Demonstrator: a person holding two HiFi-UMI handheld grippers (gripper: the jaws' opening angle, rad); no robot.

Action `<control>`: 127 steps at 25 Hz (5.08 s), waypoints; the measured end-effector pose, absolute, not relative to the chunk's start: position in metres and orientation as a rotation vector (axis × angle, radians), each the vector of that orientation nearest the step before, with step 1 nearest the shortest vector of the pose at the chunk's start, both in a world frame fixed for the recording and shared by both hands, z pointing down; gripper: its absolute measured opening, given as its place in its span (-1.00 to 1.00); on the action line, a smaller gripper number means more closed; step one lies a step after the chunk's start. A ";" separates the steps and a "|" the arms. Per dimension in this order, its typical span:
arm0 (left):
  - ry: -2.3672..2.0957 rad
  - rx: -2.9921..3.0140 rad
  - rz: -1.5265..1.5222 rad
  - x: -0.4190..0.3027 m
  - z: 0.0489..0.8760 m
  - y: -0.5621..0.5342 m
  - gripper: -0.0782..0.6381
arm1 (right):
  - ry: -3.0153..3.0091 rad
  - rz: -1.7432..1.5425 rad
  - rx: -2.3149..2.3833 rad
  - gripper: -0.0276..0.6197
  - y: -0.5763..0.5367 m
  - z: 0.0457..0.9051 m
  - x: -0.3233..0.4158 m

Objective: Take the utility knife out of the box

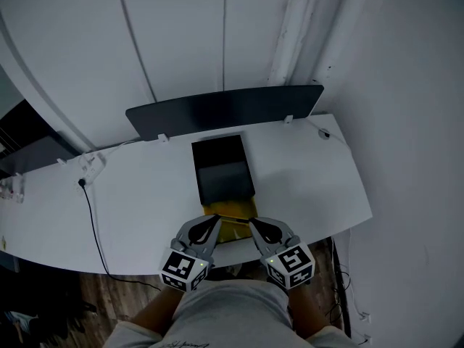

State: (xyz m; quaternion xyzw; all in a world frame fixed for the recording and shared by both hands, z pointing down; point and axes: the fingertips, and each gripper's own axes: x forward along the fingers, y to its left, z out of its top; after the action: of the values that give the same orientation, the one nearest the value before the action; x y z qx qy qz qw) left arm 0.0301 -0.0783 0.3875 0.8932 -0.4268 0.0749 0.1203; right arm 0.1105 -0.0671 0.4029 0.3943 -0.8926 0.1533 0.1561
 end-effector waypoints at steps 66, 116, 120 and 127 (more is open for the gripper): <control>-1.149 2.426 0.431 -0.028 0.508 -0.114 -0.78 | -2.078 0.381 0.712 -0.73 -0.105 0.576 0.079; -1.145 2.311 0.456 -0.044 0.550 -0.108 -0.78 | -1.817 0.210 0.232 -0.51 -0.097 0.662 0.062; -1.146 2.313 0.458 -0.044 0.550 -0.108 -0.78 | -1.815 0.208 0.237 -0.51 -0.097 0.662 0.062; -1.148 2.321 0.456 -0.045 0.546 -0.109 -0.78 | -1.832 0.239 0.255 -0.51 -0.096 0.660 0.061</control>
State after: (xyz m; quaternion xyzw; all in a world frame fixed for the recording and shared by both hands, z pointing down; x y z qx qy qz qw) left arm -0.0448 -0.1088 0.5463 0.8538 -0.4226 0.1677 0.2535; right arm 0.0611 -0.0956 0.6600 0.1100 -0.7888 0.1029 0.5958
